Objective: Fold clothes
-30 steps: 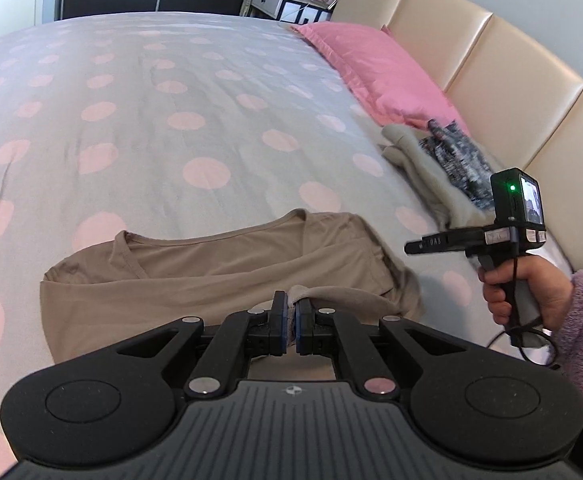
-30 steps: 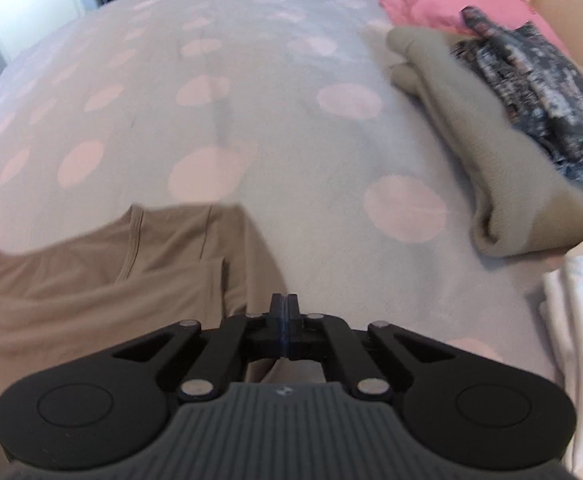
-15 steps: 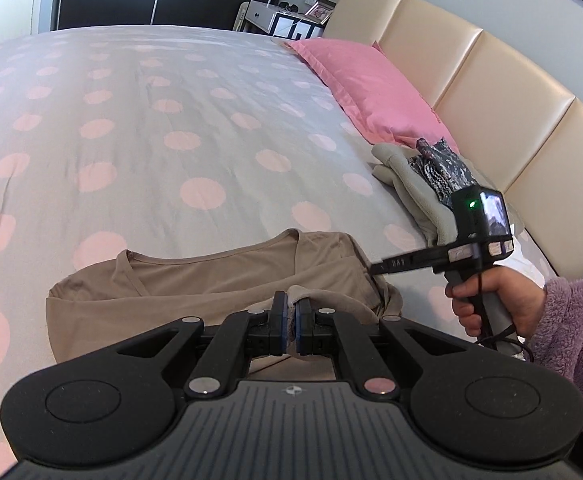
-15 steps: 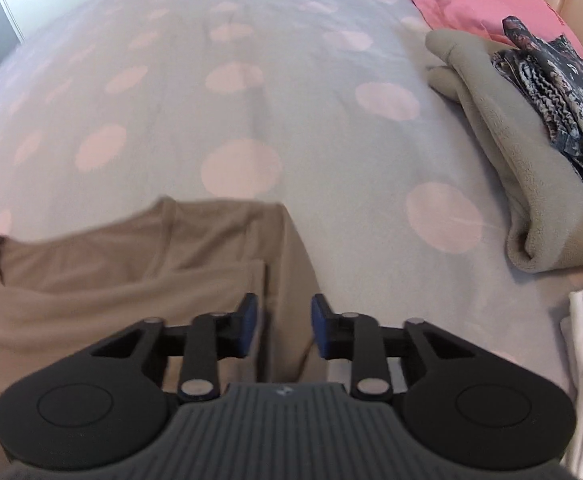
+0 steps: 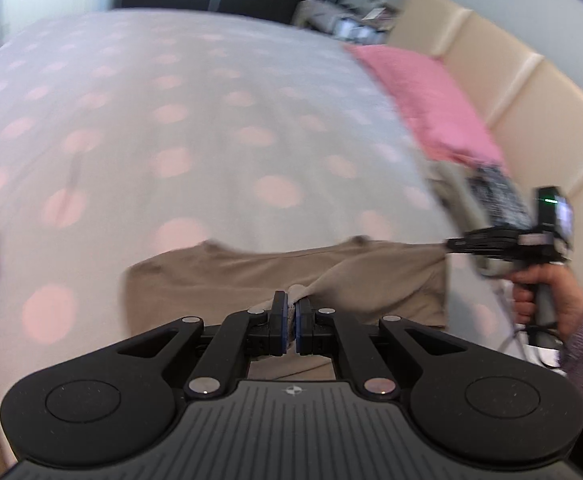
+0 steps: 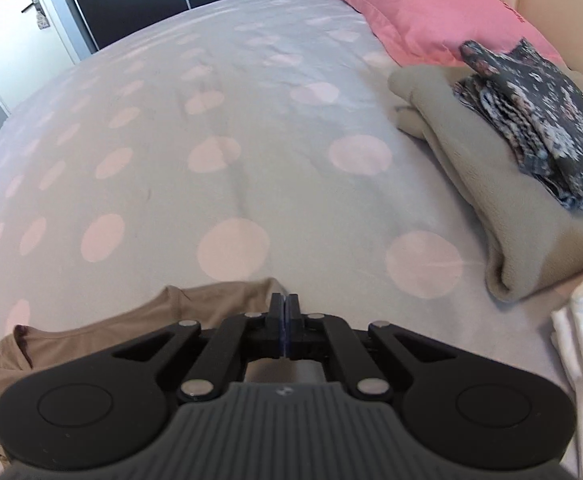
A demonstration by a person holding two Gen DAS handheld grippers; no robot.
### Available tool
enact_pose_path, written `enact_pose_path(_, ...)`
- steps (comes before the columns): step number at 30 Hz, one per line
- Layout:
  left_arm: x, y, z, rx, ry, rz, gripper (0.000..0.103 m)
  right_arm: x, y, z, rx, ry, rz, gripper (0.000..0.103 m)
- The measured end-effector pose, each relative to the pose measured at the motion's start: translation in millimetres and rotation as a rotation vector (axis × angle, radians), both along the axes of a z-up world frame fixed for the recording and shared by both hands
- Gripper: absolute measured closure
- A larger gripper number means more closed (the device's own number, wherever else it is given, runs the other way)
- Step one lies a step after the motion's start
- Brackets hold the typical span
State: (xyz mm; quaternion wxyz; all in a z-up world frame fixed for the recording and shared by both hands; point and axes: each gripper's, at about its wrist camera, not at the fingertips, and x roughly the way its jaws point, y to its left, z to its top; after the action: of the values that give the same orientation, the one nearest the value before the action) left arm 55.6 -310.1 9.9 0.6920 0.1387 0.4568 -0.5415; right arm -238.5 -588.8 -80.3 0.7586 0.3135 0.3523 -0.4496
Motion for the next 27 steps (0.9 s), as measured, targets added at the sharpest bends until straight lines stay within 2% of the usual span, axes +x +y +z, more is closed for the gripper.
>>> enact_pose_path(5,37.1,7.1,-39.4,0.167,0.036,0.101,0.101,26.2,4.7,-9.7,0.014,-0.014,0.056,0.103)
enact_pose_path(7,46.1,8.2,-50.9,0.194,0.034,0.12,0.101,33.8,5.9,-13.5,0.012,-0.006,0.073,0.102)
enact_pose_path(8,50.4,8.6,-56.1,0.203,0.034,0.129,0.101,35.6,7.0,-14.7,0.001,0.004,0.081,0.098)
enact_pose_path(10,56.6,7.9,-61.4,0.199,0.031,0.136,0.101,36.3,9.9,-15.6,-0.031,0.04,0.089,0.097)
enact_pose_path(15,64.0,-0.7,-68.7,0.184,0.029,0.142,0.101,24.1,17.8,-15.4,-0.032,0.055,0.124,0.096)
enact_pose_path(18,62.3,-5.8,-69.5,0.197,0.026,0.138,0.101,14.7,24.2,-15.5,-0.044,0.064,0.165,0.084)
enact_pose_path(19,61.4,-6.7,-69.1,0.199,0.022,0.138,0.101,10.5,21.9,-17.1,-0.043,0.057,0.152,0.078)
enact_pose_path(22,58.8,-5.6,-67.4,0.204,0.011,0.146,0.101,-2.5,13.7,-22.4,-0.037,0.03,0.107,0.077)
enact_pose_path(25,59.3,-4.2,-67.8,0.211,0.007,0.16,0.101,-7.5,-3.2,-30.5,0.02,-0.036,0.039,0.077)
enact_pose_path(27,60.8,-5.6,-69.6,0.216,0.006,0.161,0.101,-2.3,-10.2,-34.9,0.033,-0.052,0.029,0.073)
